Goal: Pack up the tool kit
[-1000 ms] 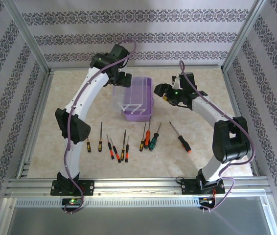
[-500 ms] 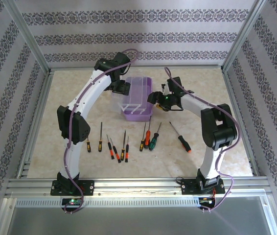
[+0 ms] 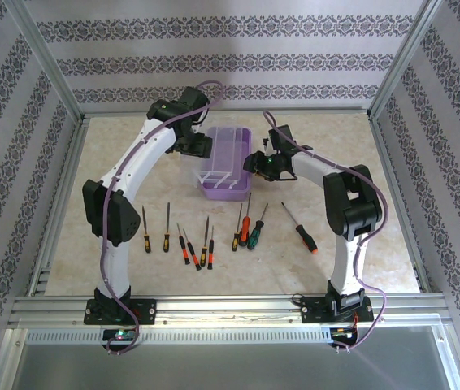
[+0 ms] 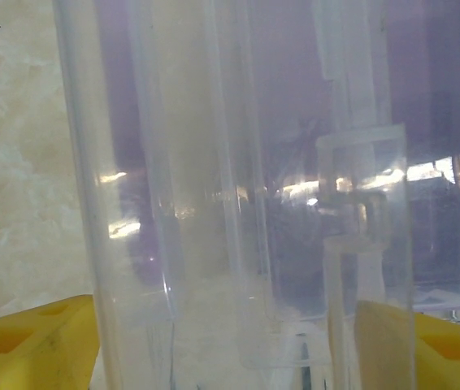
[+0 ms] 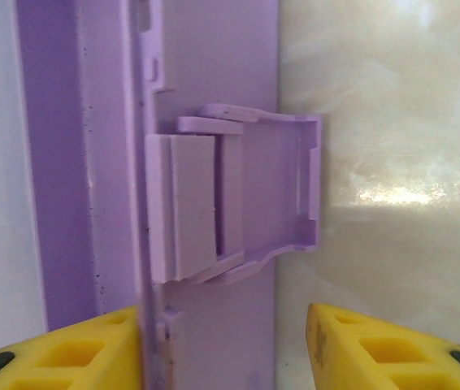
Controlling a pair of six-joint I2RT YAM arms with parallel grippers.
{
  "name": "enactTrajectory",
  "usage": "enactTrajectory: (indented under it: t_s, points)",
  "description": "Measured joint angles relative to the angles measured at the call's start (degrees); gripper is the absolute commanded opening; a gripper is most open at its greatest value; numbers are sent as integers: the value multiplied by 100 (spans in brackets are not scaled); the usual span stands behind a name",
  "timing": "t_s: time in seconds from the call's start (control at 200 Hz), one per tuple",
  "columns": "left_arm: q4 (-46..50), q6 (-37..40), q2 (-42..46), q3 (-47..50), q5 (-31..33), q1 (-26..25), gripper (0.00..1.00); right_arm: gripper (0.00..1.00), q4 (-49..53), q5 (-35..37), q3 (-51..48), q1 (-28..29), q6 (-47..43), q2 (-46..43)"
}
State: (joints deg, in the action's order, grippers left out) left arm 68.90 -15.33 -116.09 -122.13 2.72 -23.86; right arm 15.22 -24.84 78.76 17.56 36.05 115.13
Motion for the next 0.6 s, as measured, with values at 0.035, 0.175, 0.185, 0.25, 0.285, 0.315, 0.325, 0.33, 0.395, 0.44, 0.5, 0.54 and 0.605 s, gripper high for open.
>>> enactTrajectory:
  t_s: [0.035, 0.175, 0.185, 0.25, 0.285, 0.315, 0.325, 0.33, 0.395, 0.44, 0.5, 0.54, 0.605]
  points:
    - [-42, 7, 13, 31, -28, 17, 74, 50, 0, 2, 0, 13, 0, 11]
    - [-160, 42, 48, 227, -76, 37, 63, 45, 2, 2, 17, 61, 2, 37]
    - [-168, 42, 59, 247, -79, 39, 63, 45, 2, 0, 24, 61, -4, 44]
    - [-284, 44, 142, 372, -114, 83, 62, 43, 2, 2, 55, 72, -2, 85]
    - [-345, 42, 190, 450, -144, 111, 61, 42, 0, 2, 63, 72, -2, 109]
    - [-396, 42, 229, 520, -160, 120, 60, 40, 2, 2, 70, 72, -2, 122]
    - [-411, 42, 245, 544, -168, 131, 59, 40, 2, 4, 74, 72, -4, 127]
    - [-415, 42, 249, 555, -168, 133, 59, 40, 2, 2, 74, 72, -4, 129]
    - [-525, 46, 339, 710, -227, 166, 55, 38, 4, 2, 81, 70, -4, 140]
    - [-592, 57, 400, 809, -267, 195, 54, 36, 7, 4, 96, 72, -2, 140]
    - [-691, 63, 470, 935, -332, 243, 53, 36, 11, 22, 111, 90, -4, 140]
    - [-756, 79, 522, 1027, -396, 284, 53, 36, 17, 52, 122, 98, -4, 140]
    - [-861, 107, 623, 1193, -553, 387, 57, 36, 26, 66, 138, 96, -9, 140]
